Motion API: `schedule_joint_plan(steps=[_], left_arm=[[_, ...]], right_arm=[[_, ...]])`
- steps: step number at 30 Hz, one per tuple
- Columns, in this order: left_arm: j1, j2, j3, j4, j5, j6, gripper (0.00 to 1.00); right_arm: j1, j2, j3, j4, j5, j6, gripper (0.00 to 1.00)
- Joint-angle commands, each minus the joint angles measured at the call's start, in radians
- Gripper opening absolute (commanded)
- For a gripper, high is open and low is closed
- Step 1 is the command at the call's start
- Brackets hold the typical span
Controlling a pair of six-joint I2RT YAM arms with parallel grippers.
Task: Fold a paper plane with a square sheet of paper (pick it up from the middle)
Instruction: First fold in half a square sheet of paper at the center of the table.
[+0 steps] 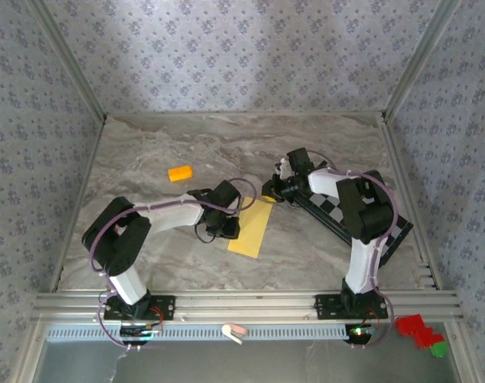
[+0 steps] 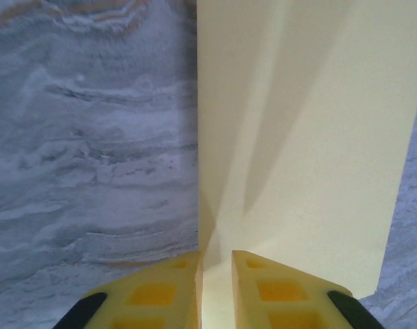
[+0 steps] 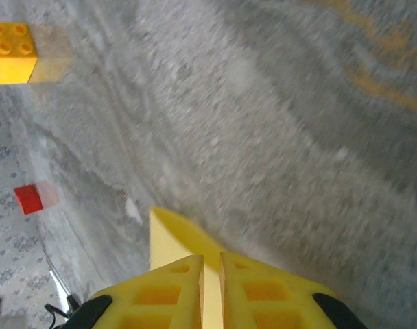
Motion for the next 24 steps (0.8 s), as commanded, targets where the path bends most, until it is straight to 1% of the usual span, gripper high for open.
schedule_joint_plan(steps=[1, 3, 8, 11, 13, 15, 18, 21, 24], left_arm=[[0.02, -0.049, -0.024, 0.0, 0.03, -0.004, 0.23], [0.03, -0.063, -0.038, 0.018, 0.04, -0.011, 0.28], [0.056, -0.106, -0.064, 0.051, 0.053, -0.027, 0.3], [0.083, -0.146, -0.089, 0.059, 0.056, -0.036, 0.3], [0.102, -0.175, -0.112, 0.061, 0.062, -0.038, 0.31], [0.127, -0.204, -0.14, 0.07, 0.074, -0.045, 0.31], [0.166, -0.237, -0.181, 0.095, 0.102, -0.056, 0.31], [0.194, -0.251, -0.199, 0.106, 0.124, -0.054, 0.31], [0.196, -0.253, -0.197, 0.1, 0.131, -0.048, 0.31]], right_arm=[[-0.002, 0.053, 0.107, 0.019, -0.042, -0.021, 0.17], [0.004, 0.082, 0.146, 0.014, -0.05, -0.025, 0.18], [0.02, 0.125, 0.251, -0.018, -0.075, -0.039, 0.23], [0.045, 0.116, 0.284, -0.057, -0.075, -0.058, 0.24], [0.068, 0.077, 0.262, -0.092, -0.046, -0.086, 0.24], [0.091, 0.014, 0.205, -0.115, -0.006, -0.11, 0.22], [0.136, -0.059, 0.127, -0.118, 0.021, -0.121, 0.19], [0.184, -0.072, 0.094, -0.127, 0.026, -0.122, 0.17], [0.21, -0.06, 0.078, -0.098, 0.033, -0.106, 0.15]])
